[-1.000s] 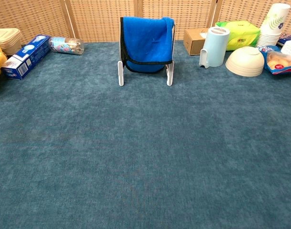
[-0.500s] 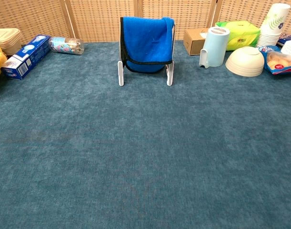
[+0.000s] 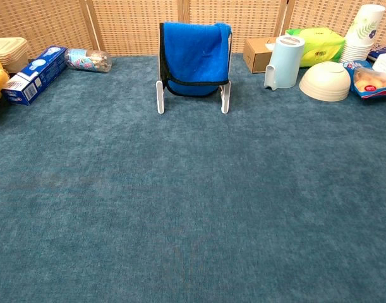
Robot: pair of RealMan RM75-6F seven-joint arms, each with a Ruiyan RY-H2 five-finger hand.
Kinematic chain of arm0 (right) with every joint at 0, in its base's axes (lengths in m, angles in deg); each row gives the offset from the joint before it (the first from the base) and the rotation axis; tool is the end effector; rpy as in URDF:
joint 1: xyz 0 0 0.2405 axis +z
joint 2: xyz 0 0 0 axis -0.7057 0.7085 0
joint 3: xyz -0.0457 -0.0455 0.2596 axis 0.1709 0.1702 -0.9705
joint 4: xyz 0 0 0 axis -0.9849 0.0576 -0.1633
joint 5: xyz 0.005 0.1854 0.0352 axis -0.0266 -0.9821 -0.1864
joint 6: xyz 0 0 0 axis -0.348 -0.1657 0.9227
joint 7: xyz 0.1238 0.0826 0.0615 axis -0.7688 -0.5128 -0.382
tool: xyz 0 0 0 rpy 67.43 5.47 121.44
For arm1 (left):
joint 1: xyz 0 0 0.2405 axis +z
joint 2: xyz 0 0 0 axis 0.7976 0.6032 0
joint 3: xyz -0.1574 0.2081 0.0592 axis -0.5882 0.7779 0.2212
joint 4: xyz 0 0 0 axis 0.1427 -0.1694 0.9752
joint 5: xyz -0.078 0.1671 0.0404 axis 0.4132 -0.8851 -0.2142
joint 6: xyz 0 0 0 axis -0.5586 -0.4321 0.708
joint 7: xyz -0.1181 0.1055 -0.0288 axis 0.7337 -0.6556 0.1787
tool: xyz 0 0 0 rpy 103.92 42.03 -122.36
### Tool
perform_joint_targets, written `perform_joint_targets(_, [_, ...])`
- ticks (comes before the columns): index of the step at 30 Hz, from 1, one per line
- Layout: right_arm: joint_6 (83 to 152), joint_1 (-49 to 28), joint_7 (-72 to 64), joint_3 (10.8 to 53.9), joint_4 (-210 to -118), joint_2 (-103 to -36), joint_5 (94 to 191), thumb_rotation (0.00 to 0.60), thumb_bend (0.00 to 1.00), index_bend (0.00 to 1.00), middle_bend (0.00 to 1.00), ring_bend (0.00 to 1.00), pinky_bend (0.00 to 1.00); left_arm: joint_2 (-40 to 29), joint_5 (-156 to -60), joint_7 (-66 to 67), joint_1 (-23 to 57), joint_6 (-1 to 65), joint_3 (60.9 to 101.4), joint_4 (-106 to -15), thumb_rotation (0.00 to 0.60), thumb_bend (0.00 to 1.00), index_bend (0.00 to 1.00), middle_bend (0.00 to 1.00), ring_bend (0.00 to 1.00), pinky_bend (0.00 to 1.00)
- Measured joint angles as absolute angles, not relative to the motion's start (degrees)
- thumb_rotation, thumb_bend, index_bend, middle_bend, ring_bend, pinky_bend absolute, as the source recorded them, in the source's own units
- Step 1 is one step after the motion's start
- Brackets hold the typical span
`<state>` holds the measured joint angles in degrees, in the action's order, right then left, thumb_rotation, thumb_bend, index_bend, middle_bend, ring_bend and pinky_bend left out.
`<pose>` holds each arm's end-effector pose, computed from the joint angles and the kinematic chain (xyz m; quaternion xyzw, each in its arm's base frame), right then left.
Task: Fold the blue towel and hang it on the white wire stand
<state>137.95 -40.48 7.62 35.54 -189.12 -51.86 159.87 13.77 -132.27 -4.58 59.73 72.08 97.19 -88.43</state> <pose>-0.2976 -0.2057 0.1783 0.5626 -0.3917 0.3801 0.6209 -0.3157 0.0967 0.2031 -0.5105 -0.4114 -0.3582 0.6647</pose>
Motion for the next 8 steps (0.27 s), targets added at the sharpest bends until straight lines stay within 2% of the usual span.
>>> perform_joint_targets(8, [138.40,-40.97,5.63,36.21,-188.02,-52.11,160.39,0.600,0.28,0.03,0.01,0.00,0.00,13.71,-133.28,-6.52,59.84,70.84,95.55,-89.70,0.600,0.05,0.22,0.05,0.00,0.00])
